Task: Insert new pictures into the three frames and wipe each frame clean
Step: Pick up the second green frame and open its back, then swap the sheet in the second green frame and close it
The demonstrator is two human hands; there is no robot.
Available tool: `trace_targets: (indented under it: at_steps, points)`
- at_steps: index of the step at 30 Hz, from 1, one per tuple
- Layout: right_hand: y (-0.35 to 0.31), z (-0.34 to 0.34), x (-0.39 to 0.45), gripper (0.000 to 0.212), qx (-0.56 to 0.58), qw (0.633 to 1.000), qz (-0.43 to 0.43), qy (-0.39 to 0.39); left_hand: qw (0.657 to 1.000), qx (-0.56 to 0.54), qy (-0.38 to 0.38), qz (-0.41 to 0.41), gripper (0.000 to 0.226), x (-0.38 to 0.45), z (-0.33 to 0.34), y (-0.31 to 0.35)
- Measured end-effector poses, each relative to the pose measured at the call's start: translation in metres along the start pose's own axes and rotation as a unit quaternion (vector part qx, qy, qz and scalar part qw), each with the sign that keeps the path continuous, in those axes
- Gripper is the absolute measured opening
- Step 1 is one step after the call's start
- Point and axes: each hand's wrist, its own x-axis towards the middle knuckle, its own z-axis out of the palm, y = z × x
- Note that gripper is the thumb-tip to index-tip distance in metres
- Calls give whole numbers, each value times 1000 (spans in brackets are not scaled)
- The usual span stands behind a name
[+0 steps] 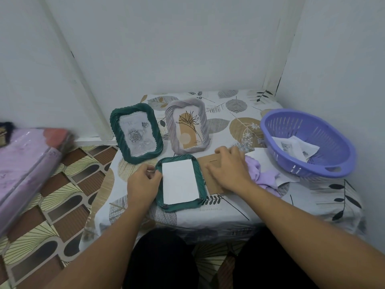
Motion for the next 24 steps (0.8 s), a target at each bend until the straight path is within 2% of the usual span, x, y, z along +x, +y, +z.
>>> trace_targets:
  at_steps: [3, 4, 12, 24]
  points:
    - [-17, 2, -1, 25, 48, 998, -32, -17, 1000, -1, 3, -2, 18, -1, 0, 1]
    - [-22, 4, -1, 22, 56, 997, -39, -25, 1000, -1, 4, -2, 18, -1, 0, 1]
    - [-38, 15, -4, 41, -13, 997, -16, -70, 1000, 3, 3, 0, 17, -1, 0, 2]
    - [-40, 35, 2, 40, 24, 993, 38, -105, 1000, 16, -3, 3, 14, 1, 1, -1]
